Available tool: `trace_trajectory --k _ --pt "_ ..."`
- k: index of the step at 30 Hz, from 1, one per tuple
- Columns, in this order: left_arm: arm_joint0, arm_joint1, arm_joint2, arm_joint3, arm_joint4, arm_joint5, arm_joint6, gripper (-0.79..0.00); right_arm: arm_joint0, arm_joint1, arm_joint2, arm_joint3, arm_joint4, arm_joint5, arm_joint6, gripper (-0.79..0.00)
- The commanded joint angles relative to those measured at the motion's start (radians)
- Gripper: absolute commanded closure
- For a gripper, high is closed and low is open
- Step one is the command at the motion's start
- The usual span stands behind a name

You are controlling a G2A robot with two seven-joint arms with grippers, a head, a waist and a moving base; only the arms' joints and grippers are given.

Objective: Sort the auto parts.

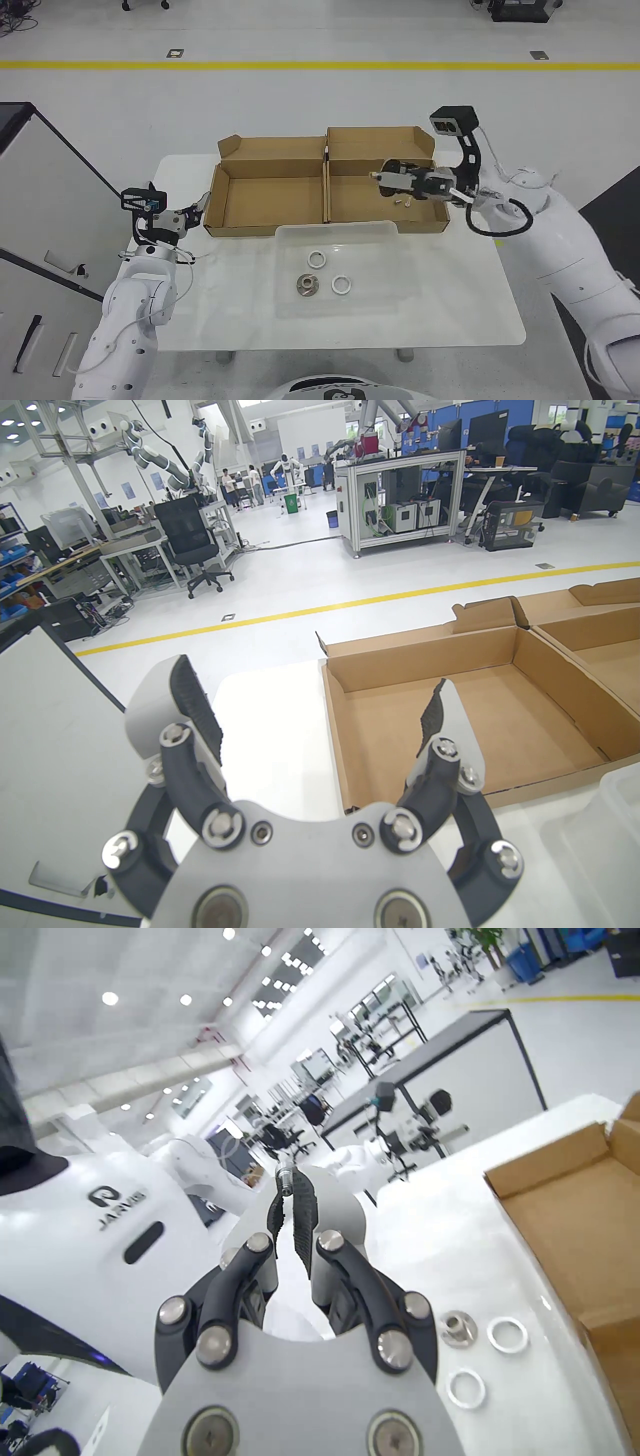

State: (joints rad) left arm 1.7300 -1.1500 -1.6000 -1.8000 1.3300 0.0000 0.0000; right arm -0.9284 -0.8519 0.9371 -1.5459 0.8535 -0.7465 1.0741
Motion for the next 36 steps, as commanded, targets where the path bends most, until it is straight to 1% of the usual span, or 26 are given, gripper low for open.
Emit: trace_trajectory --k 1,6,10,16,21,32,33,36 --pt "0.000 0.000 0.000 0.000 0.000 0.000 0.000 -0.785 0.012 -0.004 0.009 -0.030 0.074 0.011 0.011 0.000" --pt "0.000 0.000 0.000 0.000 0.000 0.000 0.000 -0.785 0.052 -0.028 0.037 -0.110 0.206 0.061 0.062 0.000" --pt "0.000 0.000 0.000 0.000 0.000 0.000 0.000 -0.785 0.076 -0.064 0.066 -0.153 0.308 0.121 0.122 0.000" --pt "0.000 0.000 0.000 0.000 0.000 0.000 0.000 -0.785 0.085 -0.141 0.130 -0.161 0.430 0.231 0.231 0.000" --pt "0.000 0.000 0.000 0.000 0.000 0.000 0.000 -0.785 0.091 -0.215 0.165 -0.132 0.417 0.294 0.295 0.000" --pt "0.000 0.000 0.000 0.000 0.000 0.000 0.000 -0.785 0.091 -0.215 0.165 -0.132 0.417 0.294 0.295 0.000" --pt "0.000 0.000 0.000 0.000 0.000 0.000 0.000 -0.785 0.084 -0.216 0.167 -0.148 0.420 0.298 0.278 0.000" --pt "0.000 0.000 0.000 0.000 0.000 0.000 0.000 -0.785 0.058 -0.225 0.167 -0.180 0.491 0.307 0.264 0.000"
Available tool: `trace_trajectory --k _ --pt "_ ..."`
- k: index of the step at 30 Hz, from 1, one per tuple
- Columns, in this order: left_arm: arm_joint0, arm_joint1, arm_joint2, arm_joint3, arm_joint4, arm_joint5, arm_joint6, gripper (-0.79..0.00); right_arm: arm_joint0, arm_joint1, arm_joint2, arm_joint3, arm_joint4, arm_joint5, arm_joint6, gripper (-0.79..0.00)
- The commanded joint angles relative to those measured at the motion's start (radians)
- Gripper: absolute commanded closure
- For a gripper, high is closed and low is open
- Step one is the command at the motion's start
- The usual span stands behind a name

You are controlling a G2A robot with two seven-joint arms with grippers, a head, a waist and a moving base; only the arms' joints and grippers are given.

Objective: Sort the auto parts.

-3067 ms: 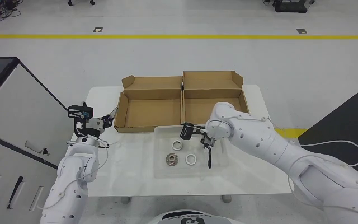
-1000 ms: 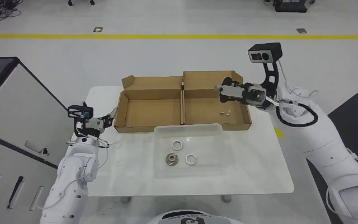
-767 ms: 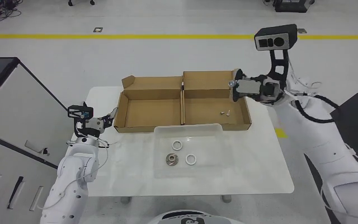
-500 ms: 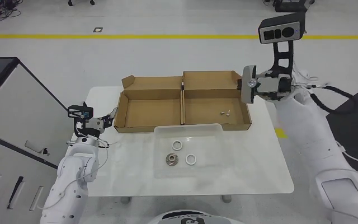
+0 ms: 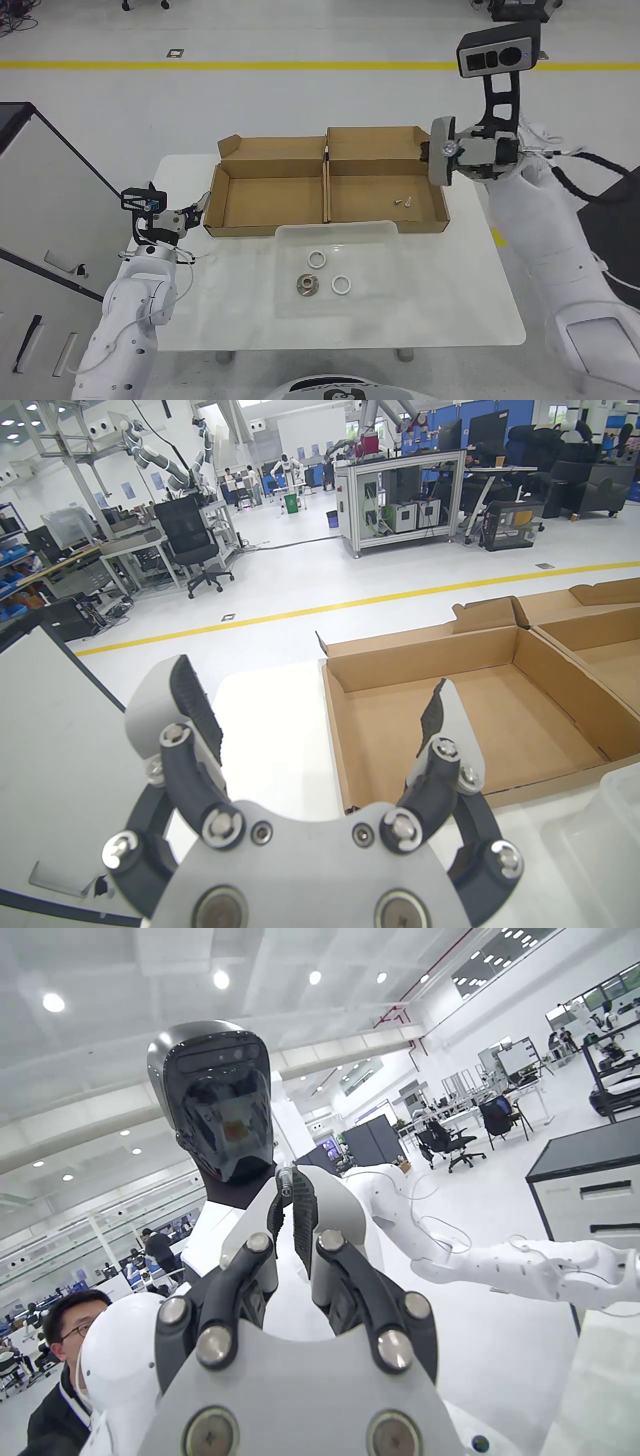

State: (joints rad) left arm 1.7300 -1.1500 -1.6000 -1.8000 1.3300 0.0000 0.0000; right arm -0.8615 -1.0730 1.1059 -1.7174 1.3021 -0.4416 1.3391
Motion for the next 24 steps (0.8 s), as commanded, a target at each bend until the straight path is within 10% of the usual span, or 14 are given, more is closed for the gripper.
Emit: trace_trajectory --k 1,8,24 --pt "0.000 0.000 0.000 0.000 0.000 0.000 0.000 -0.785 -0.015 -0.008 -0.004 -0.009 0.072 0.003 0.003 0.000" --pt "0.000 0.000 0.000 0.000 0.000 0.000 0.000 -0.785 -0.010 -0.032 -0.017 0.023 0.132 0.017 0.046 0.000" --pt "0.000 0.000 0.000 0.000 0.000 0.000 0.000 -0.785 -0.003 -0.023 0.071 -0.023 -0.269 0.119 -0.069 0.000"
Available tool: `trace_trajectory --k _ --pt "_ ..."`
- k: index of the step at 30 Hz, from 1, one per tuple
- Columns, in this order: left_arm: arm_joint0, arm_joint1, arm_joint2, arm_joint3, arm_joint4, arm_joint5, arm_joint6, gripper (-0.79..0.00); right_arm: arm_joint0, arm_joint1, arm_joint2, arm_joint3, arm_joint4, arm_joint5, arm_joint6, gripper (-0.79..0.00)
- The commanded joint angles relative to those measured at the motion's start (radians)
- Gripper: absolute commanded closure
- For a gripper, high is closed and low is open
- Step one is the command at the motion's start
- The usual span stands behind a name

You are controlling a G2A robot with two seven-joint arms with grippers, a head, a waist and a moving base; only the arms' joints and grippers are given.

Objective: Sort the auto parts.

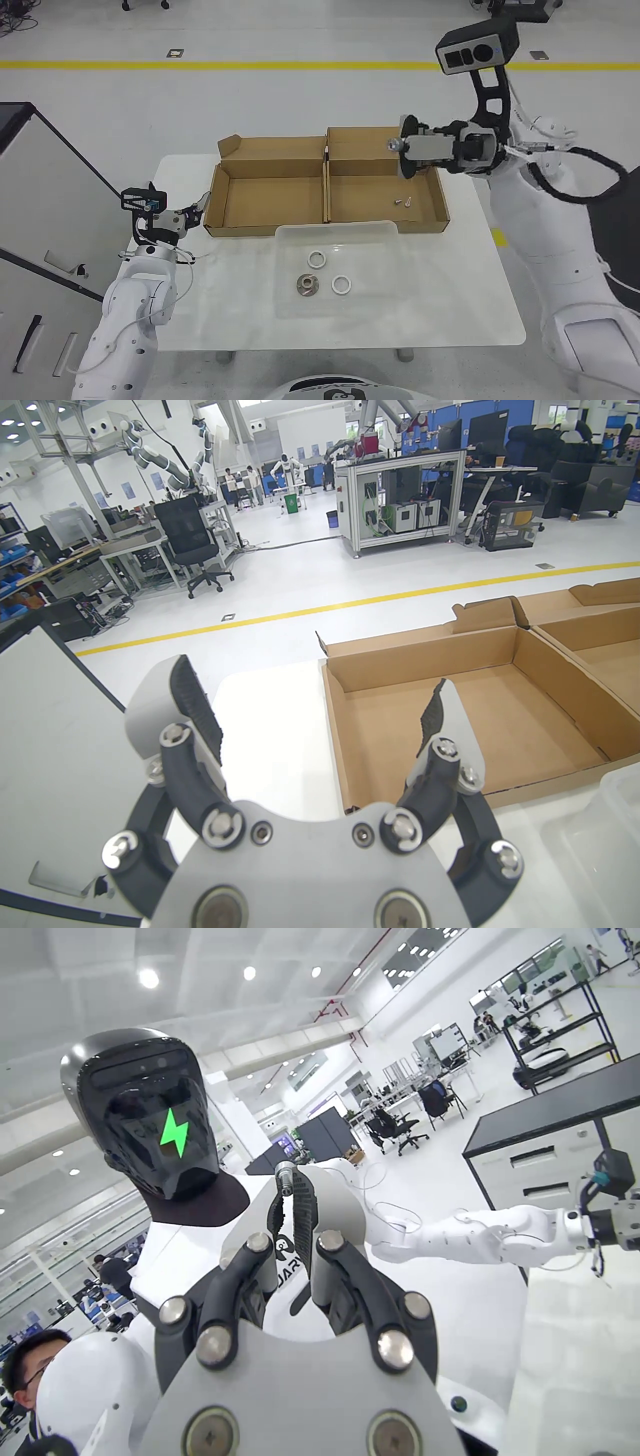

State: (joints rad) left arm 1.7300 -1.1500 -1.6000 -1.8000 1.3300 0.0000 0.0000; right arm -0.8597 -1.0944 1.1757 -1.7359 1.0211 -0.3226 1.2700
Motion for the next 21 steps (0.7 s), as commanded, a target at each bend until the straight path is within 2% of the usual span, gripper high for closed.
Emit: trace_trajectory --k 1,7,12,17,21 --pt "0.000 0.000 0.000 0.000 0.000 0.000 0.000 -0.785 -0.010 -0.003 0.001 -0.009 0.035 -0.003 0.003 0.000" --pt "0.000 0.000 0.000 0.000 0.000 0.000 0.000 -0.785 -0.040 -0.022 -0.004 -0.010 0.240 -0.046 0.054 0.000" --pt "0.000 0.000 0.000 0.000 0.000 0.000 0.000 -0.785 -0.055 -0.034 0.002 -0.003 0.323 -0.062 0.077 0.000" --pt "0.000 0.000 0.000 0.000 0.000 0.000 0.000 -0.785 -0.057 -0.042 0.016 0.002 0.317 -0.062 0.080 0.000" --pt "0.000 0.000 0.000 0.000 0.000 0.000 0.000 -0.785 -0.048 -0.039 0.037 0.002 0.203 -0.042 0.062 0.000"
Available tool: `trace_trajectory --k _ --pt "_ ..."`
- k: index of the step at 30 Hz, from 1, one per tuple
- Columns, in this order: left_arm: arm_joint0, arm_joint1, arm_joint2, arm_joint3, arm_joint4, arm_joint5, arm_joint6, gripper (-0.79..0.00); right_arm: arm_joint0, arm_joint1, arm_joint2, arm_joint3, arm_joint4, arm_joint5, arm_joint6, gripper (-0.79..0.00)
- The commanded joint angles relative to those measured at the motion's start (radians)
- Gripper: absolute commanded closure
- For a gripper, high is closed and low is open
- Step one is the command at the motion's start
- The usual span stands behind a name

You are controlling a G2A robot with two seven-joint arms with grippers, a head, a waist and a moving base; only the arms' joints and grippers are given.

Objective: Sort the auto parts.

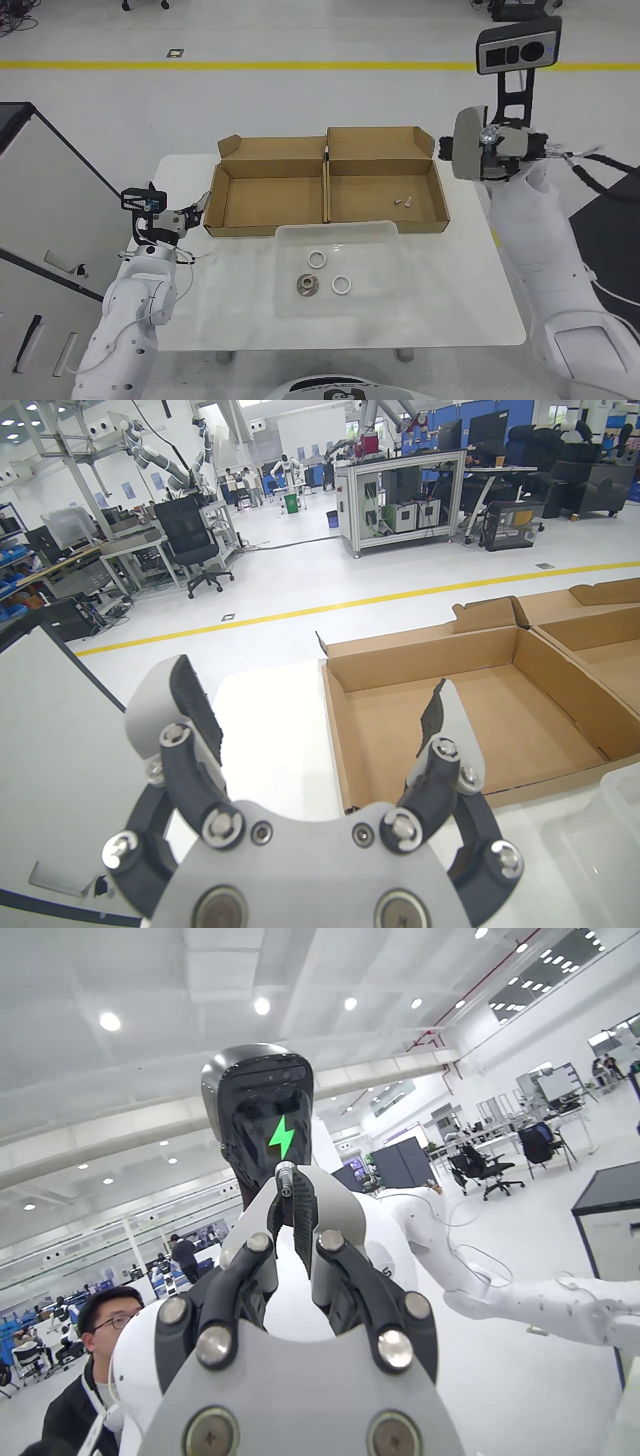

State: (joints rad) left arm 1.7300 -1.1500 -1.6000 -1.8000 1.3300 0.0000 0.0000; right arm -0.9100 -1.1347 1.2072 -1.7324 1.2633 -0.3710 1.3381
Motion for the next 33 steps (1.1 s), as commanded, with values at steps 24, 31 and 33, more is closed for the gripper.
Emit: trace_trajectory --k 24,31,33 --pt "0.000 0.000 0.000 0.000 0.000 0.000 0.000 -0.785 -0.040 -0.013 0.017 -0.022 -0.027 0.065 -0.001 0.000" --pt "0.000 0.000 0.000 0.000 0.000 0.000 0.000 -0.785 -0.043 -0.019 0.012 -0.013 0.003 0.053 0.003 0.000" --pt "0.000 0.000 0.000 0.000 0.000 0.000 0.000 -0.785 -0.043 -0.019 0.012 -0.013 0.003 0.053 0.003 0.000"
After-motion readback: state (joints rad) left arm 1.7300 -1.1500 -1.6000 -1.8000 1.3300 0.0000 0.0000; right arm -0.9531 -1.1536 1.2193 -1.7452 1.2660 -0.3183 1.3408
